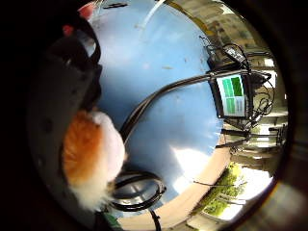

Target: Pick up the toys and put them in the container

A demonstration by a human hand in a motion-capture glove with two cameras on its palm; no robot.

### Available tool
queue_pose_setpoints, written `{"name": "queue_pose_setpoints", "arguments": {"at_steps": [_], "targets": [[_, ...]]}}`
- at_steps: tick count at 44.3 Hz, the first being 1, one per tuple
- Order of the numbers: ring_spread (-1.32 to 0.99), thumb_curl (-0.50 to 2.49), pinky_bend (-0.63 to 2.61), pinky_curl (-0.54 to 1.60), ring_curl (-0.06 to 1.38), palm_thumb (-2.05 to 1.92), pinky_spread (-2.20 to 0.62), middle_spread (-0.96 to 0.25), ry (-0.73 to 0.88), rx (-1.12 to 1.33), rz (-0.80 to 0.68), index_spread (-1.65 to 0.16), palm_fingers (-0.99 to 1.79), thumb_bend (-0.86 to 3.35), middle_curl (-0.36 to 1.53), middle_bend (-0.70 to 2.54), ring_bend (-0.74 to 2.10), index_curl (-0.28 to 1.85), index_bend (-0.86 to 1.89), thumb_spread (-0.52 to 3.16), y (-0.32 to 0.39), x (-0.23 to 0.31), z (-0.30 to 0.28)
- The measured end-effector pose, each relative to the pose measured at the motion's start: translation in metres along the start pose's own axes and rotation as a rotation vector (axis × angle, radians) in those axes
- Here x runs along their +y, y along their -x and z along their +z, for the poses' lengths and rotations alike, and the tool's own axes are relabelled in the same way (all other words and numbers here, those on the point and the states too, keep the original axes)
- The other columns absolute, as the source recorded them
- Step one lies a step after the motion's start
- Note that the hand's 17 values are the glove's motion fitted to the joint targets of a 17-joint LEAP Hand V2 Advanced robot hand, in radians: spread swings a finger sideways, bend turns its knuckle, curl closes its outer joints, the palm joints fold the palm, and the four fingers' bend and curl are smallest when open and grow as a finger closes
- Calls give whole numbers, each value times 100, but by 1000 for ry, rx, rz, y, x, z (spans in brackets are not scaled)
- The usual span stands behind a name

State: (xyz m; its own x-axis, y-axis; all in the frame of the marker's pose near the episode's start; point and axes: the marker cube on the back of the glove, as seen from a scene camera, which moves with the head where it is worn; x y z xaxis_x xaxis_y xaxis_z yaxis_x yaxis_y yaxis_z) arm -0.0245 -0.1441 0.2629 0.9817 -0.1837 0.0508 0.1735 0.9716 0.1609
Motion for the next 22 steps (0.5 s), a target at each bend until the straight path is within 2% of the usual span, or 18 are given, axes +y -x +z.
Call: {"name": "queue_pose_setpoints", "arguments": {"at_steps": [6,9,15,22], "targets": [[-31,65,70,37,45,101,-39,-19,115,-39,87,-3,137,53,47,111,104,56,122,117,10,-6,-33],[-31,68,76,39,48,86,-37,-19,128,-46,98,-5,120,41,49,111,114,58,119,102,19,-5,-62],[-33,70,92,47,51,66,-34,-24,76,-50,119,-8,84,25,50,102,110,65,124,90,40,-3,-140],[-35,74,105,52,52,60,-31,-28,-41,-60,151,-11,73,20,53,102,111,71,127,82,76,-12,-240]]}}
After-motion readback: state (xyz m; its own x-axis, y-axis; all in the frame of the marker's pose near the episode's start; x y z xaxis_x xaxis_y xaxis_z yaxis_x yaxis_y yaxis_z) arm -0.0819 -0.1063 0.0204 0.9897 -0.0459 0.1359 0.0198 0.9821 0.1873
